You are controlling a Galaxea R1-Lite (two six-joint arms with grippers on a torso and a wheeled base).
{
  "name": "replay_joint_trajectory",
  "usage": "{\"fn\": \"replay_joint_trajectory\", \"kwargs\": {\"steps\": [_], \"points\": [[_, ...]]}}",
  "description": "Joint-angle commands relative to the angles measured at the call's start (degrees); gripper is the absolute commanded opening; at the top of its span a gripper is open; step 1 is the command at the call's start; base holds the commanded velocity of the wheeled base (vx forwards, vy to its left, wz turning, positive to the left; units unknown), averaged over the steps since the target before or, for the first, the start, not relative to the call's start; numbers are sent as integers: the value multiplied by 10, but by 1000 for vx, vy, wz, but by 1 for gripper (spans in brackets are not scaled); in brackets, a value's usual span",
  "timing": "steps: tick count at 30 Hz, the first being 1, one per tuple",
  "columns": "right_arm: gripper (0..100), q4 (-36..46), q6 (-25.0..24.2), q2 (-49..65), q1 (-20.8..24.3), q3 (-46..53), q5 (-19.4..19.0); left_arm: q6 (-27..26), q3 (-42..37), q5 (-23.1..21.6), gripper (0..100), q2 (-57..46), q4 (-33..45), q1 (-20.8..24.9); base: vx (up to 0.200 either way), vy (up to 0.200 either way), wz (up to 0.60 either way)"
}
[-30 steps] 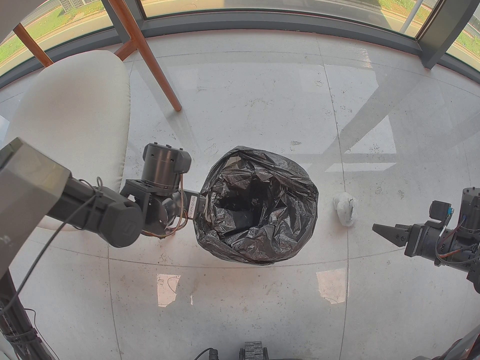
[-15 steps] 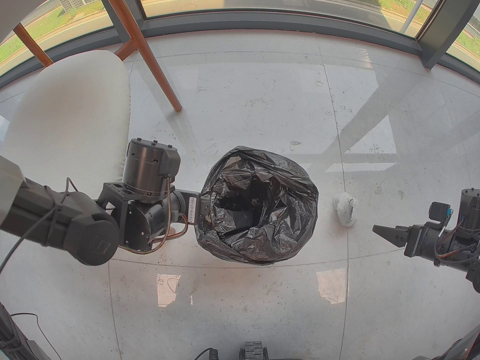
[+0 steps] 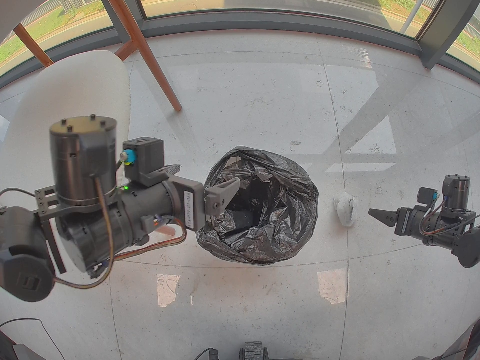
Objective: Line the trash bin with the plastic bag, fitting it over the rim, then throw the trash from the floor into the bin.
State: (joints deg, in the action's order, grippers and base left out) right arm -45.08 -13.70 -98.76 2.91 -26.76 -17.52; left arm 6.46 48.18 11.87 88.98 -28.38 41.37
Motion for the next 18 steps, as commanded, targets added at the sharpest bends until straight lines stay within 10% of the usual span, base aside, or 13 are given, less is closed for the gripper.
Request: {"fn": "replay_joint_trajectory", "kwargs": {"steps": [1,7,18], "points": [[100,-62,53,-148,-7,-19,13,-50,-56,-23,100,-93,-14,13,0,0,0],[100,-209,61,-305,2,-102,78,-52,-76,-22,100,-121,-17,-2,0,0,0],[100,-92,64,-371,22,-252,126,-56,-80,-23,100,-120,-28,-19,0,0,0]]}}
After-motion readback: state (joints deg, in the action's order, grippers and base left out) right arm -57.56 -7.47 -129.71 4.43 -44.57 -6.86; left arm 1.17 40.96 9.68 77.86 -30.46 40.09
